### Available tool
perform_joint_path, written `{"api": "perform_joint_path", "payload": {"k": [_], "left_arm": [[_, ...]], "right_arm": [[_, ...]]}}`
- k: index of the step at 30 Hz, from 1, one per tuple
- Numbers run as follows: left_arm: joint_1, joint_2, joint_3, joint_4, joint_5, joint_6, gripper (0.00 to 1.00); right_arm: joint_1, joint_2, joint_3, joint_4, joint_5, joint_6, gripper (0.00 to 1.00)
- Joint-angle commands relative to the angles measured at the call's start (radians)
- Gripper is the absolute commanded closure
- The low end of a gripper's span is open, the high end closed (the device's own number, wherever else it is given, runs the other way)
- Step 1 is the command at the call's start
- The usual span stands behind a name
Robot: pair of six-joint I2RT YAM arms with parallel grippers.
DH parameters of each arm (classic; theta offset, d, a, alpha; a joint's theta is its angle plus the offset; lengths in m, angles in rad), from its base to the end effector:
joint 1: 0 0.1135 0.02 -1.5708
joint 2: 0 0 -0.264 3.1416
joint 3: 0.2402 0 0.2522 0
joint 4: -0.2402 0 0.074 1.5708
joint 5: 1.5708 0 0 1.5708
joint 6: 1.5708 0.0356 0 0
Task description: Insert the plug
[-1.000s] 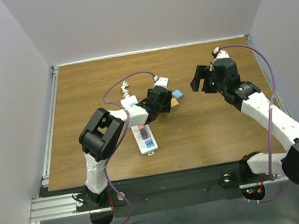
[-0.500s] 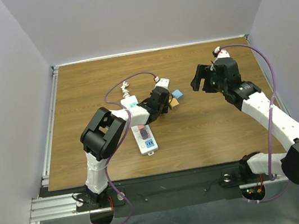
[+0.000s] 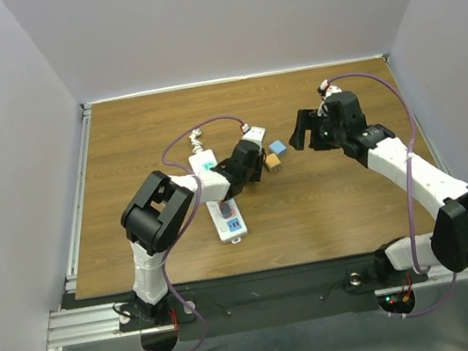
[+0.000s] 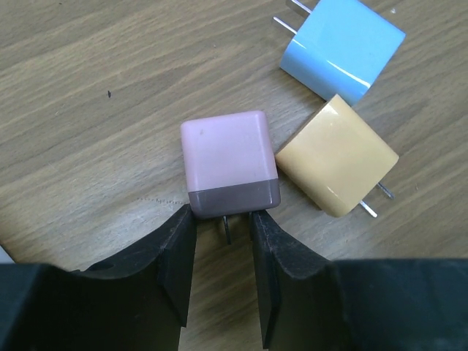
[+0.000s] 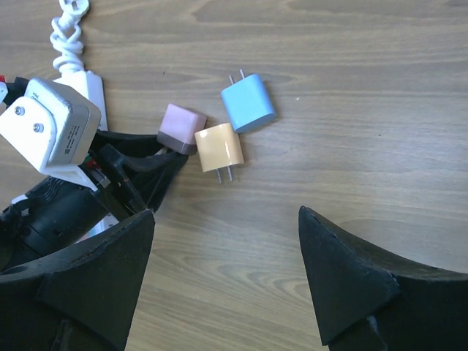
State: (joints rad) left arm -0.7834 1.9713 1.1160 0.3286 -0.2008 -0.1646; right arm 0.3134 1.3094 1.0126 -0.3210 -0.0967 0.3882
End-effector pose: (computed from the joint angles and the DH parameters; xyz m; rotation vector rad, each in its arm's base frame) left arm 0.3047 -0.2935 0.1563 0.5243 2.0403 -0.3637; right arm 0.2775 0.0935 0.2909 0.0277 2.2298 0.4967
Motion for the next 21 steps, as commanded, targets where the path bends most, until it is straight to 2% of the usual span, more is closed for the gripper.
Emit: {"api": "perform_joint_path", "payload": {"k": [1, 2, 9, 21], "left_arm": [[-0.001, -0.065, -0.047, 0.026, 0.06, 0.045, 0.95], [-0.002, -0.066, -0.05, 0.027, 0.063, 0.046, 0.98], [-0.002, -0.143, -0.113, 0.056, 0.118, 0.065, 0.99], [-0.002, -0.406, -0.306, 0.148, 0.297, 0.134, 0.98]], "right_arm": [[-0.007, 0.004, 0.049, 0.054, -0.072, -0.017, 0.16], [-0.007, 0.004, 0.049, 0.056, -0.075, -0.015, 0.16], [-0.007, 0.01, 0.047, 0.056, -0.121, -0.018, 0.16], [-0.007, 0.12, 0.092, 0.059, -0.411, 0.005, 0.17]]}}
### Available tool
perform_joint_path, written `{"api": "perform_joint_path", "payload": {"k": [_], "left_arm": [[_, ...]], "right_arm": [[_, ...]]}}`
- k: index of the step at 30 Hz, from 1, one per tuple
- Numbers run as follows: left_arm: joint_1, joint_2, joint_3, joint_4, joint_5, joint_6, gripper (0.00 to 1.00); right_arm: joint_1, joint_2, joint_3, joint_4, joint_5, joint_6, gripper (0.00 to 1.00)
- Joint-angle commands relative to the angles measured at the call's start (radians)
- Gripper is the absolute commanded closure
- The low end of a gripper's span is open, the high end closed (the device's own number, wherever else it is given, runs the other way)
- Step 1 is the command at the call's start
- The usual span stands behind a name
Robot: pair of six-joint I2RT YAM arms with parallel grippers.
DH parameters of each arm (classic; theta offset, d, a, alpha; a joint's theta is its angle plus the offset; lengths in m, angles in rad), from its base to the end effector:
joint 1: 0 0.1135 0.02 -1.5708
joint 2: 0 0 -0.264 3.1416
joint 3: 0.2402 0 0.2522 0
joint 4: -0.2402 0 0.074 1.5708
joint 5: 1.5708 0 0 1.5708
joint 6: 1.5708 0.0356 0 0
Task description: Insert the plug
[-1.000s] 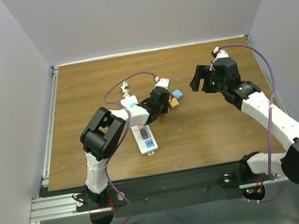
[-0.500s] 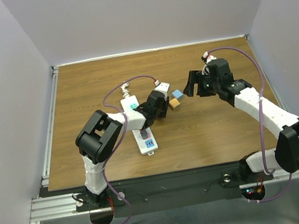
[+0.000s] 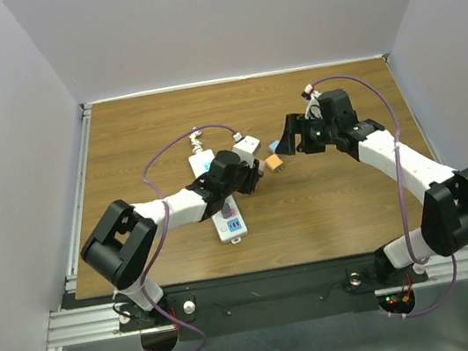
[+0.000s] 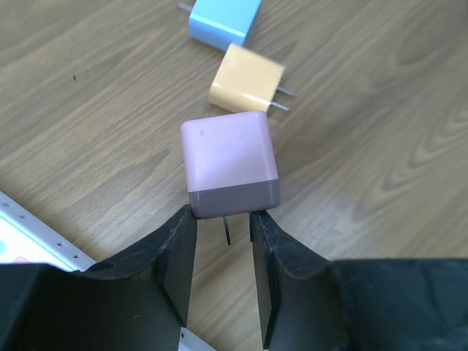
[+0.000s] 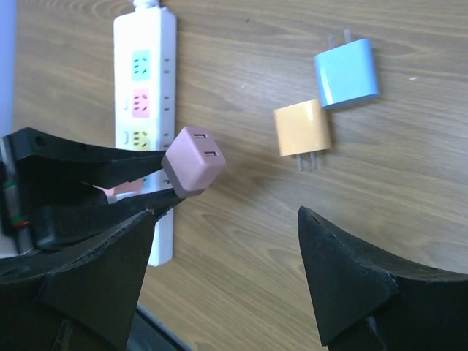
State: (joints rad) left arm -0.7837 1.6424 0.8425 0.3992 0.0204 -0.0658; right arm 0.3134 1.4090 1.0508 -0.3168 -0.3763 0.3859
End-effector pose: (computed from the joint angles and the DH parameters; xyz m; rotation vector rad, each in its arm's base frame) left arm 0.2499 -0.2501 0.2002 0.7211 1.8831 -0.5692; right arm 0.2923 0.1085 0.2774 -0.1270 2.3086 0.7908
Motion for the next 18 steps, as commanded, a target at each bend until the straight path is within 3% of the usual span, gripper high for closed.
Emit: {"api": "perform_joint_path", "payload": {"k": [1, 13, 18], "left_arm": [[-0.005, -0.104, -0.042, 0.095, 0.081, 0.037, 0.98], [-0.057, -0.167, -0.072, 0.132, 0.075, 0.061, 0.97], [-0.069, -0.168, -0.056, 0.132, 0.07, 0.061, 0.97]], "right_arm": [[-0.008, 0.025, 0.057, 0.056, -0.157, 0.017, 0.17], [-0.007, 0.131, 0.081, 0.082, -0.392, 0.053, 0.19], [-0.007, 0.145, 0.066, 0.084, -0.389, 0.044, 0.2]]}}
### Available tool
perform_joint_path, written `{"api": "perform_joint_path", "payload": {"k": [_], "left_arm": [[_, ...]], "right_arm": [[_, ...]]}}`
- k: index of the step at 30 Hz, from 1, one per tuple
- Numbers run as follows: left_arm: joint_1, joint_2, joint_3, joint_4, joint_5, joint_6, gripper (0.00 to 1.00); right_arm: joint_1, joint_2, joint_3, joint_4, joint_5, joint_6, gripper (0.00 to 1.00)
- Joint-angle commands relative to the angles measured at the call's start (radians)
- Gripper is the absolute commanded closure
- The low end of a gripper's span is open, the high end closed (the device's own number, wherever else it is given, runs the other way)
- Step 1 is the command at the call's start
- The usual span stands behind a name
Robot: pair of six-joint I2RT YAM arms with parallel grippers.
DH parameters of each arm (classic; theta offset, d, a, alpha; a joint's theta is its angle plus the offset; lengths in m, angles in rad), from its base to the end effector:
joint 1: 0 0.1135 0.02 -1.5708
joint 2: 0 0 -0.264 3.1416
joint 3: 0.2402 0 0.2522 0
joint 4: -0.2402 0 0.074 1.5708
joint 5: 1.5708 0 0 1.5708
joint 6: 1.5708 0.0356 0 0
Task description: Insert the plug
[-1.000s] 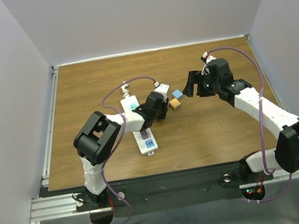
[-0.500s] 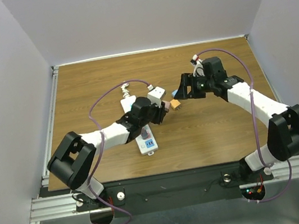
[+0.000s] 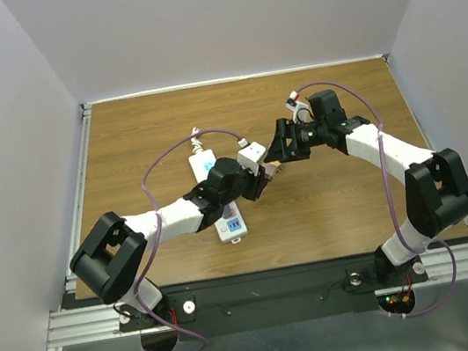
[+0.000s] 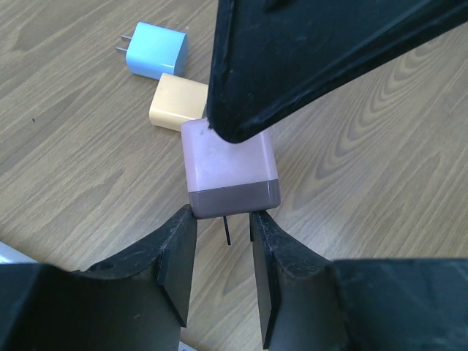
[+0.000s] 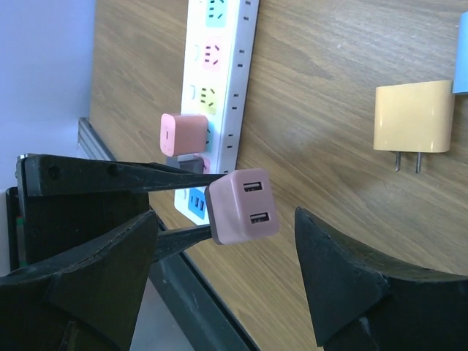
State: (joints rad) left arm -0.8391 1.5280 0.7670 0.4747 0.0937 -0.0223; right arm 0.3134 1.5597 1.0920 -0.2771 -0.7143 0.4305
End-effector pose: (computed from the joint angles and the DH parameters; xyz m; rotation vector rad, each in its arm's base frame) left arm 0.2196 -0.2496 0.2209 0.8205 1.7273 -0.6783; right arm 0.3134 0.1261 0.2522 -0.2467 2.3745 1.1942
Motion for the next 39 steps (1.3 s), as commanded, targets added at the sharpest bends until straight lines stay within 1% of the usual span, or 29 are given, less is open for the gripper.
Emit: {"api": "perform_joint_path", "payload": {"k": [1, 12, 16, 19, 20, 22, 23, 25, 26, 28, 29, 30, 31, 32, 33, 34, 35, 36, 39], "left_arm": [[-0.014, -0.057, 0.023, 0.056, -0.003, 0.04, 0.97], [-0.029, -0.074, 0.028, 0.059, -0.022, 0.047, 0.97], [-0.034, -0.077, 0.031, 0.059, -0.02, 0.048, 0.97], [-0.037, -0.078, 0.032, 0.058, -0.022, 0.055, 0.97], [-0.037, -0.078, 0.032, 0.058, -0.02, 0.055, 0.97], [-0.038, -0.08, 0.031, 0.059, -0.022, 0.056, 0.96], [-0.04, -0.078, 0.031, 0.061, -0.025, 0.056, 0.96], [-0.04, -0.077, 0.029, 0.059, -0.032, 0.055, 0.96], [-0.04, -0.08, 0.025, 0.059, -0.038, 0.053, 0.96], [-0.04, -0.078, 0.023, 0.059, -0.049, 0.047, 0.93], [-0.04, -0.075, 0.025, 0.059, -0.055, 0.041, 0.9], [-0.04, -0.075, 0.023, 0.059, -0.067, 0.038, 0.81], [-0.04, -0.074, 0.022, 0.059, -0.072, 0.035, 0.76], [-0.04, -0.074, 0.018, 0.065, -0.081, 0.025, 0.68], [-0.04, -0.074, 0.014, 0.067, -0.084, 0.027, 0.53], [-0.04, -0.075, 0.014, 0.068, -0.084, 0.025, 0.49], [-0.038, -0.081, 0.011, 0.073, -0.113, 0.015, 0.46], [-0.038, -0.086, 0.006, 0.073, -0.126, -0.005, 0.33], [-0.031, -0.117, -0.009, 0.076, -0.134, -0.021, 0.17]], "right_arm": [[-0.007, -0.001, 0.023, 0.045, -0.062, -0.004, 0.2], [-0.004, 0.049, 0.016, 0.044, -0.096, -0.021, 0.21], [-0.004, 0.06, 0.006, 0.047, -0.119, -0.027, 0.24], [-0.002, 0.06, 0.009, 0.049, -0.135, -0.027, 0.36], [-0.004, 0.06, 0.011, 0.052, -0.146, -0.027, 0.44], [-0.004, 0.066, 0.014, 0.052, -0.163, -0.027, 0.52], [-0.004, 0.072, 0.016, 0.053, -0.183, -0.029, 0.6], [-0.004, 0.082, 0.016, 0.053, -0.203, -0.03, 0.67], [-0.004, 0.085, 0.013, 0.055, -0.218, -0.033, 0.73], [-0.002, 0.083, 0.006, 0.053, -0.224, -0.038, 0.79], [-0.004, 0.082, 0.003, 0.055, -0.234, -0.041, 0.87], [-0.002, 0.076, -0.003, 0.056, -0.237, -0.042, 0.91], [-0.004, 0.073, -0.006, 0.055, -0.241, -0.042, 1.0], [-0.002, 0.068, -0.009, 0.055, -0.246, -0.042, 1.0], [-0.002, 0.063, -0.011, 0.055, -0.241, -0.042, 1.0], [-0.002, 0.05, -0.012, 0.056, -0.238, -0.042, 1.0], [-0.004, 0.042, -0.011, 0.055, -0.217, -0.041, 1.0], [-0.005, 0.033, -0.009, 0.055, -0.203, -0.039, 1.0], [-0.017, 0.008, 0.012, 0.052, -0.137, -0.032, 1.0]]}}
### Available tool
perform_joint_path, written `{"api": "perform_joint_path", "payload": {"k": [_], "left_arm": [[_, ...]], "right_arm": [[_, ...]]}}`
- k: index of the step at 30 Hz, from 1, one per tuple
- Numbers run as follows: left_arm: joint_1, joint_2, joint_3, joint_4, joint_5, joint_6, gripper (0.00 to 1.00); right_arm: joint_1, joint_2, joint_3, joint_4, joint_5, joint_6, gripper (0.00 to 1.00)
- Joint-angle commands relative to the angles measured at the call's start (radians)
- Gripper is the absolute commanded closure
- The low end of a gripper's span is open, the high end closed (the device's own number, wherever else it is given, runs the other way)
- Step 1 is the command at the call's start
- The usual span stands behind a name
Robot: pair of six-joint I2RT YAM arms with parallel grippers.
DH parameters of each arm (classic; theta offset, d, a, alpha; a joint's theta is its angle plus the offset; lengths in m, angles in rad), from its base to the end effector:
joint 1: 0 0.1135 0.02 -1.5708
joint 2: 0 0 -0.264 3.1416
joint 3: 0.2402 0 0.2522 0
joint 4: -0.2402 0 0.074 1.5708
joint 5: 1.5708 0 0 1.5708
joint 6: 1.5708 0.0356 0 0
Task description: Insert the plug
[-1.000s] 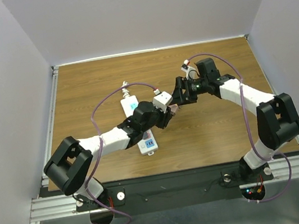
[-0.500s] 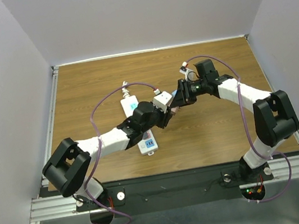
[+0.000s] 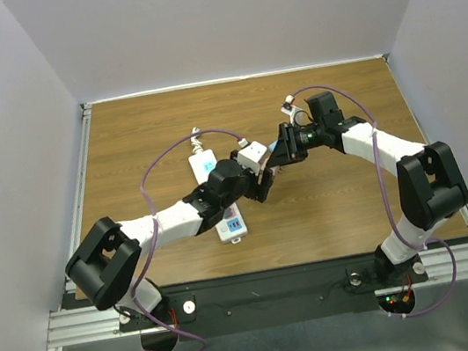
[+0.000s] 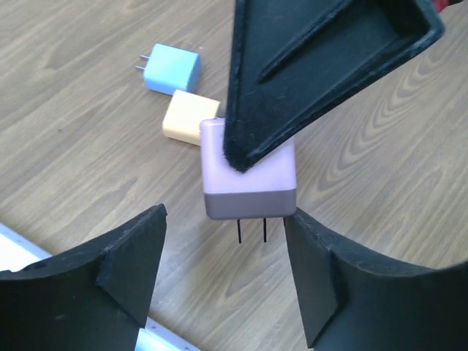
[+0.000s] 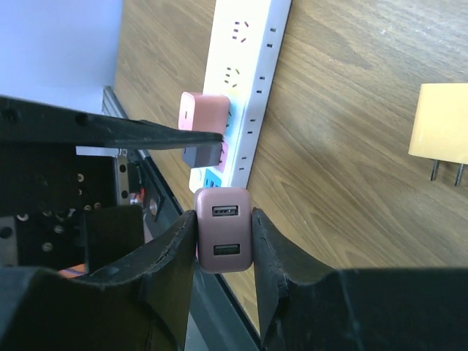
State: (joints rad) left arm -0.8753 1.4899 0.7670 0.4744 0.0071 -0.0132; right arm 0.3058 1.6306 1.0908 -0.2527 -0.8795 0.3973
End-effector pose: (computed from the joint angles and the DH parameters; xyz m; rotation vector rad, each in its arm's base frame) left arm 0.2102 -0.2522 0.2326 0.7842 1.6929 -0.6298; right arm 0.3204 0.1299 0.2337 -0.3465 2.3755 1.3740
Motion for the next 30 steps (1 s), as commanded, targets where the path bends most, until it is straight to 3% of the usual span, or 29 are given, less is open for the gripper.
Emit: {"api": "perform_joint_path", "payload": {"k": [1, 7, 10, 14, 19, 22, 30], "left_arm": [[0.015, -0.089, -0.017, 0.078, -0.045, -0.031, 0.15], [0.096, -0.215, -0.101, 0.081, -0.042, -0.095, 0.14], [0.206, -0.266, -0.143, 0.058, -0.064, -0.155, 0.13], [0.32, -0.232, -0.146, -0.043, -0.14, -0.256, 0.14], [0.499, -0.171, -0.198, 0.015, -0.015, -0.367, 0.15], [0.541, -0.131, -0.209, 0.07, 0.039, -0.393, 0.16], [0.567, -0.011, -0.17, 0.098, 0.065, -0.387, 0.17]], "right_arm": [[-0.014, -0.066, 0.021, 0.029, 0.042, 0.003, 1.0], [-0.04, -0.058, 0.119, 0.023, 0.169, 0.003, 0.99], [-0.03, -0.046, 0.184, 0.004, 0.264, 0.014, 1.0], [0.102, 0.001, 0.294, -0.037, 0.477, 0.005, 1.0], [0.254, 0.116, 0.431, -0.065, 0.68, 0.011, 1.0], [0.353, 0.204, 0.523, -0.08, 0.763, 0.015, 1.0], [0.48, 0.403, 0.722, -0.172, 0.994, 0.038, 1.0]]}}
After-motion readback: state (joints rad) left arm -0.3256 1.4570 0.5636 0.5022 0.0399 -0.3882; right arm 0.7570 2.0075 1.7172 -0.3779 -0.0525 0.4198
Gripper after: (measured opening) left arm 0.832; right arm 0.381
